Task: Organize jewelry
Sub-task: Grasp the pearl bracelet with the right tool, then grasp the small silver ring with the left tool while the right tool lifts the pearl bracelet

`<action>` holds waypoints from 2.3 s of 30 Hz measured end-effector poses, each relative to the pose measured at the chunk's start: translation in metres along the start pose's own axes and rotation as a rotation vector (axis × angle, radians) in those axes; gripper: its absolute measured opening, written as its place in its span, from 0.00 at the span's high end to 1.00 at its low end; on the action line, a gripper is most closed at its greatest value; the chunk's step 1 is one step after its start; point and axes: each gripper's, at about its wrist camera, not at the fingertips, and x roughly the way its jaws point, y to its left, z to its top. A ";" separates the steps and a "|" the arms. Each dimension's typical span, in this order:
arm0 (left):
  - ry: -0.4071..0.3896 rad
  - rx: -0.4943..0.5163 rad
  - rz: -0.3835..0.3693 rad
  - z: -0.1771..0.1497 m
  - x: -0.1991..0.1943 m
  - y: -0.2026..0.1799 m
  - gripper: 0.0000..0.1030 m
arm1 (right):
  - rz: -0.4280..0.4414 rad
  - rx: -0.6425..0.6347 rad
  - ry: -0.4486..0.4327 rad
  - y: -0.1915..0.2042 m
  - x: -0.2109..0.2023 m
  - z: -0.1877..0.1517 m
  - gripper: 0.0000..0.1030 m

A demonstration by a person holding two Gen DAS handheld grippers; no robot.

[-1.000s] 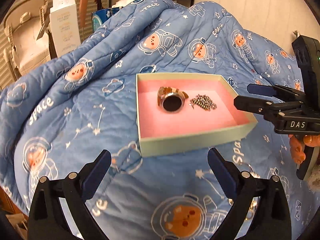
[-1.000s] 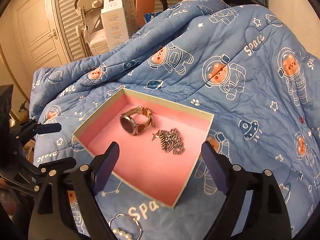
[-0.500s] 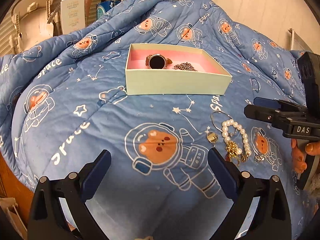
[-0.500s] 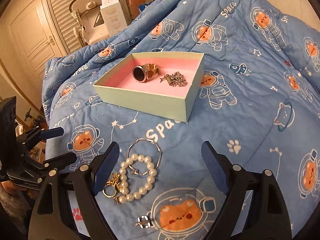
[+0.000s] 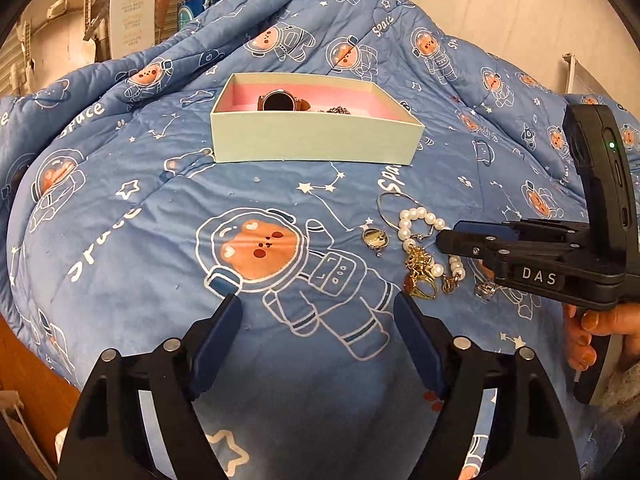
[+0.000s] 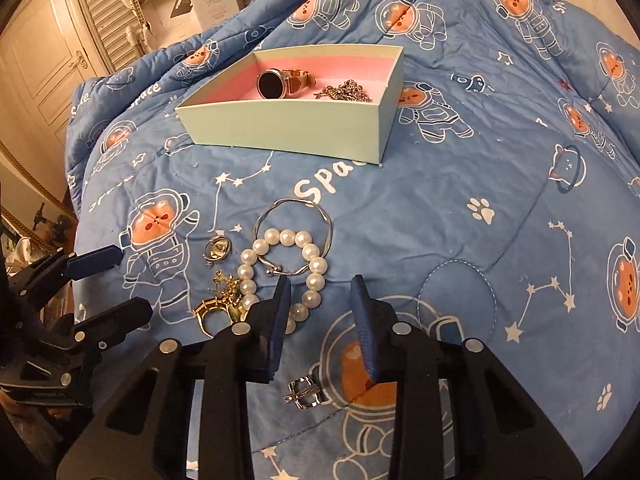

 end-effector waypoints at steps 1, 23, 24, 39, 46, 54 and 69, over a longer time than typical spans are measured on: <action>-0.001 0.001 -0.007 0.001 0.001 0.000 0.29 | 0.003 0.010 0.007 -0.001 0.001 0.000 0.76; 0.042 0.139 -0.042 0.032 0.047 -0.028 0.54 | 0.042 -0.022 -0.154 -0.006 -0.053 -0.010 0.90; 0.042 0.143 -0.044 0.032 0.048 -0.029 0.57 | 0.043 -0.022 -0.157 -0.007 -0.054 -0.010 0.90; 0.020 0.127 -0.072 0.034 0.045 -0.030 0.82 | 0.044 -0.020 -0.159 -0.005 -0.057 -0.014 0.90; -0.008 0.115 -0.100 0.035 0.029 -0.031 0.82 | 0.053 -0.023 -0.171 -0.006 -0.059 -0.013 0.90; -0.052 0.132 -0.116 0.040 0.000 -0.032 0.82 | 0.152 -0.047 -0.206 -0.001 -0.074 -0.001 0.90; -0.087 0.093 -0.132 0.068 -0.025 -0.007 0.82 | 0.290 -0.056 -0.230 0.008 -0.087 0.041 0.90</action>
